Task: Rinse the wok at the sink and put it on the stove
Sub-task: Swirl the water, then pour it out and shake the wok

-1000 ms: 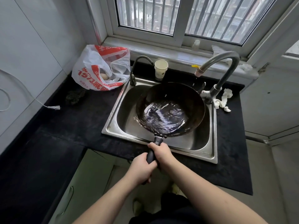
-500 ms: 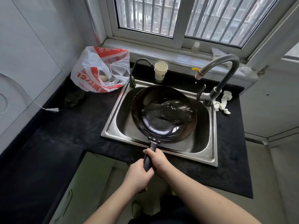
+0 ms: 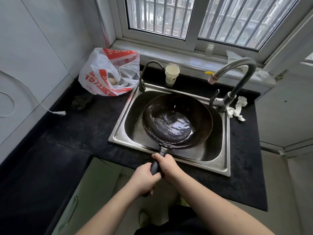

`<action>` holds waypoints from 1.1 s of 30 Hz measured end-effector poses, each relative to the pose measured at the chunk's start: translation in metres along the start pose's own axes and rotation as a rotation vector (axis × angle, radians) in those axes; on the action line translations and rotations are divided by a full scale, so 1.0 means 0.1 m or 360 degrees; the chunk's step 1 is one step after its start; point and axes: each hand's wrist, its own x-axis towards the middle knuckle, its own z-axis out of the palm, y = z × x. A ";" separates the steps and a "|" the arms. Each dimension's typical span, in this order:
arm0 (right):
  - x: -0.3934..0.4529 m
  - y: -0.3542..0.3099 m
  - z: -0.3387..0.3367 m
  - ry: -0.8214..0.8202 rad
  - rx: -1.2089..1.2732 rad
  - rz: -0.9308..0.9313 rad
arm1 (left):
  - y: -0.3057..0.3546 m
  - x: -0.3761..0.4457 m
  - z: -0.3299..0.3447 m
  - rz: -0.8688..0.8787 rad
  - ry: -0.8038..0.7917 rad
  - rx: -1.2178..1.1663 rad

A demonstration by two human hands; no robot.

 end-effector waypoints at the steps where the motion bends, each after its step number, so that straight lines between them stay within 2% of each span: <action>1: 0.00 -0.01 0.01 -0.0019 0.0018 0.0009 | 0.01 -0.01 -0.01 -0.0001 0.0002 0.0016; 9: -0.05 0.06 0.05 -0.0113 0.0093 0.0008 | -0.07 -0.09 0.05 -0.0007 0.0128 0.0085; 13: -0.05 0.04 0.09 -0.0097 -0.0008 -0.0028 | -0.14 -0.08 0.10 0.0023 0.0196 0.0030; 19: -0.01 -0.05 0.10 -0.0067 -0.0081 -0.0056 | -0.10 -0.03 0.04 0.0000 0.0151 -0.0063; 27: 0.00 -0.16 0.09 -0.0143 0.0120 0.0103 | 0.04 0.05 -0.08 -0.0039 0.0115 0.0077; 33: 0.04 -0.01 0.06 -0.0236 0.0149 0.0093 | -0.10 0.01 0.11 -0.0062 0.0248 0.0105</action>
